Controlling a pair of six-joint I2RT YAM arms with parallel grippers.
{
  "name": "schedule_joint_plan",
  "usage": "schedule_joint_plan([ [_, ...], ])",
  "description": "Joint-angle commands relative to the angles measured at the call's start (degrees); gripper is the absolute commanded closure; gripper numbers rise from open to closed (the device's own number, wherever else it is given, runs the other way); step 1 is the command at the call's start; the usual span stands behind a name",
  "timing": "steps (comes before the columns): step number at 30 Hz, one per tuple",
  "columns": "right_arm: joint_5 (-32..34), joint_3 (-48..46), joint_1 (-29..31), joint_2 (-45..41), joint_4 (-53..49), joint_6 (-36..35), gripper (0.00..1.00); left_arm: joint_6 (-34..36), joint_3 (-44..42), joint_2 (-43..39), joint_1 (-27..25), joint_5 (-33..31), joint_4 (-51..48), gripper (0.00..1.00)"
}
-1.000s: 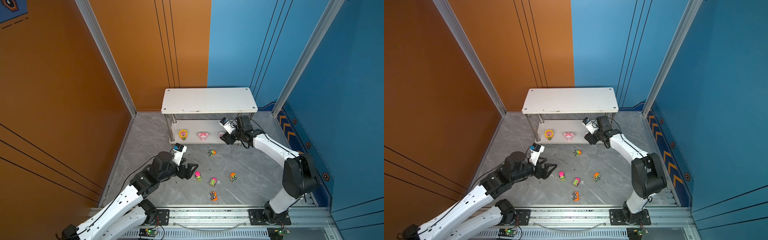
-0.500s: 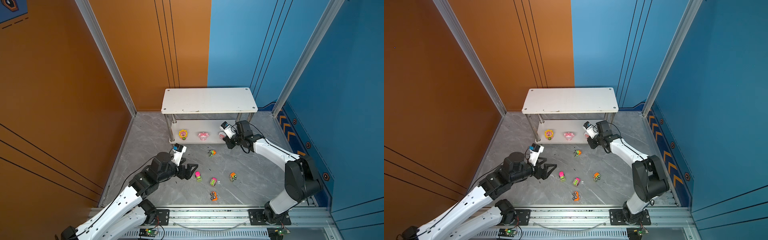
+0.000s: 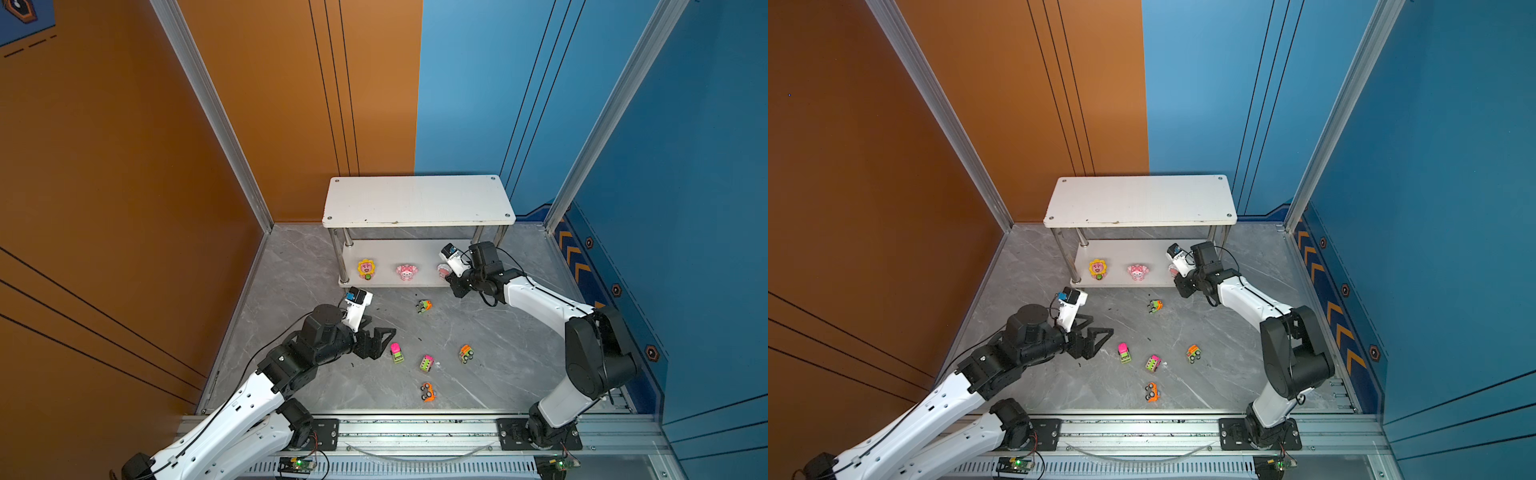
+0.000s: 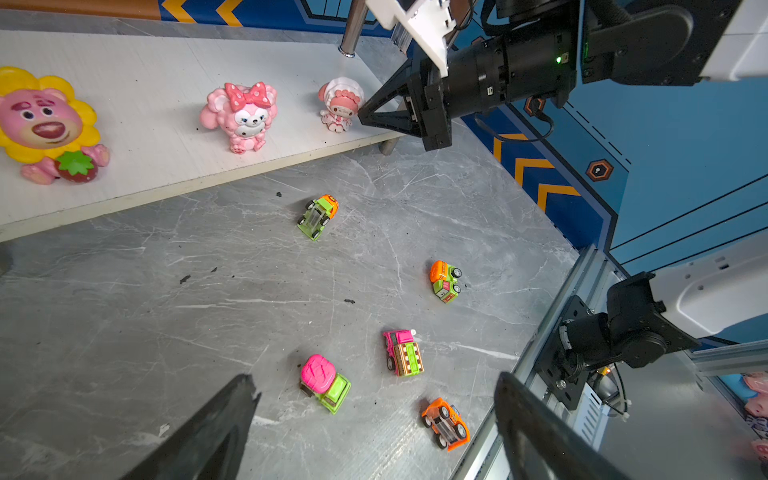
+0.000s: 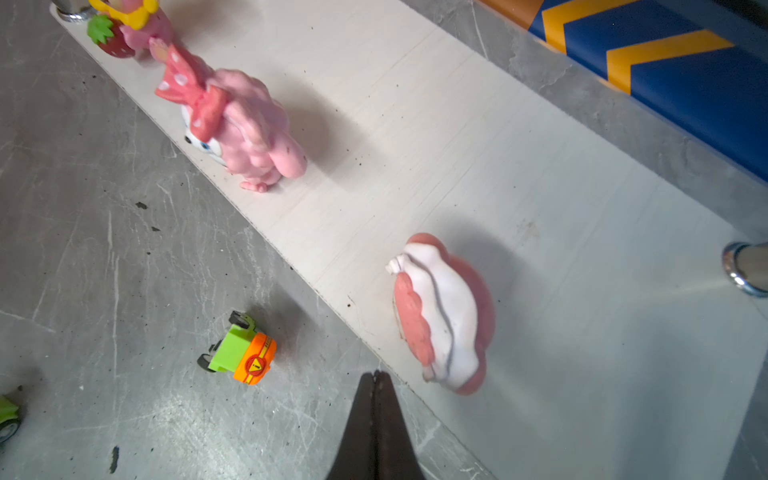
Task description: Place and organize the plastic toys onto the shelf
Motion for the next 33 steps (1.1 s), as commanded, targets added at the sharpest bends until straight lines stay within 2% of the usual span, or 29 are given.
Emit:
schedule_joint_plan([
  [1,1.95,1.70,-0.51,1.20,0.49,0.99,1.00,0.05,-0.88,-0.62,0.36,0.47,0.27,0.09],
  [24,3.41,4.36,-2.68,2.74,-0.55,0.69,1.00,-0.03,-1.09,-0.18,0.39,0.21,0.31,0.08],
  [28,3.31,2.76,-2.00,1.12,-0.43,1.30,1.00,-0.04,-0.97,-0.18,0.41,0.00,0.40,0.08],
  [33,6.33,-3.00,0.41,-3.97,1.96,3.97,1.00,-0.10,-0.59,-0.80,0.47,-1.84,-0.12,0.09],
])
